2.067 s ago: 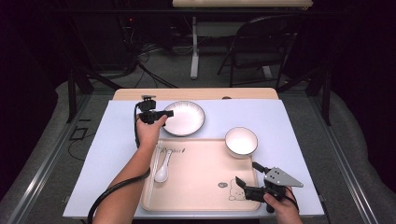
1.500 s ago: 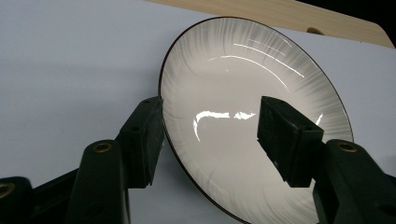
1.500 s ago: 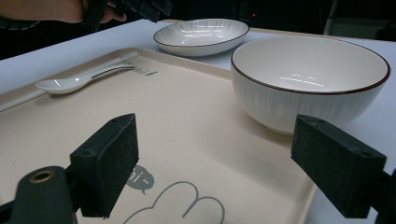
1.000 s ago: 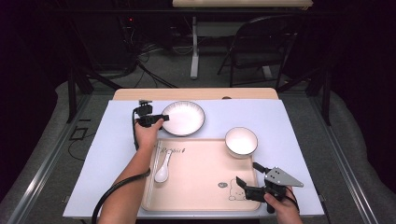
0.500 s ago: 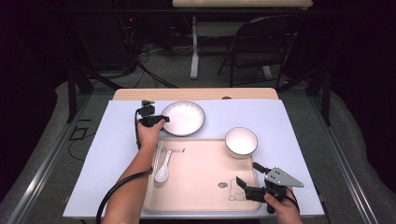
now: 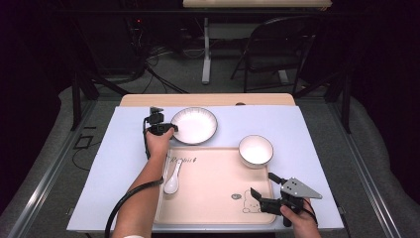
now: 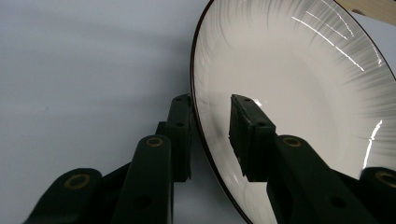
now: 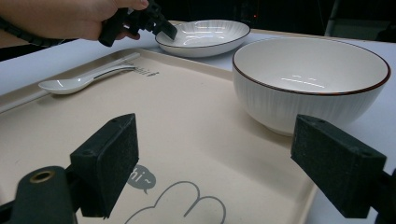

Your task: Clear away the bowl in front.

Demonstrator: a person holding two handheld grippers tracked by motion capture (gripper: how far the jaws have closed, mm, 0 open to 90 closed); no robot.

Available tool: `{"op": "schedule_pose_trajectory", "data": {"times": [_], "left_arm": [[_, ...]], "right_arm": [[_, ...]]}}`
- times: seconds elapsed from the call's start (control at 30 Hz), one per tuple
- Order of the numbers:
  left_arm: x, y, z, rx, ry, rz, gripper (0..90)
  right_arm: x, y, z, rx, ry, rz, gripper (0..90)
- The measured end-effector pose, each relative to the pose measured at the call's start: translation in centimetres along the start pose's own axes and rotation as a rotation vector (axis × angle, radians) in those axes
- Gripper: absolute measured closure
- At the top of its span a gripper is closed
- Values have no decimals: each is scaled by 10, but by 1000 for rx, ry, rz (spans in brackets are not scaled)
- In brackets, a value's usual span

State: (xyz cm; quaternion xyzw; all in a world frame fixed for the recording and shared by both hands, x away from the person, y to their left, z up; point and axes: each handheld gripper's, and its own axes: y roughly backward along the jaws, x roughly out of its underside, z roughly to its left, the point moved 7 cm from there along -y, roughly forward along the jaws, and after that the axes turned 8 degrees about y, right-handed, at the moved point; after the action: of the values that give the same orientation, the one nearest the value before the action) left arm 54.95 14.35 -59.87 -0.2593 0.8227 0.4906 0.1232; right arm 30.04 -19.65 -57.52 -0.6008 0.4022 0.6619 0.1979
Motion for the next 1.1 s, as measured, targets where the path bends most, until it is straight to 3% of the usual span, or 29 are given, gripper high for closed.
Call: {"op": "schedule_pose_trajectory", "data": {"times": [0.77, 1.1], "left_arm": [[0, -3, 3, 32, 55, 6, 747], [-1, -2, 5, 60, 129, 17, 784]], "right_arm": [[0, -1, 0, -2, -1, 0, 143], [0, 0, 0, -1, 3, -3, 143]]}}
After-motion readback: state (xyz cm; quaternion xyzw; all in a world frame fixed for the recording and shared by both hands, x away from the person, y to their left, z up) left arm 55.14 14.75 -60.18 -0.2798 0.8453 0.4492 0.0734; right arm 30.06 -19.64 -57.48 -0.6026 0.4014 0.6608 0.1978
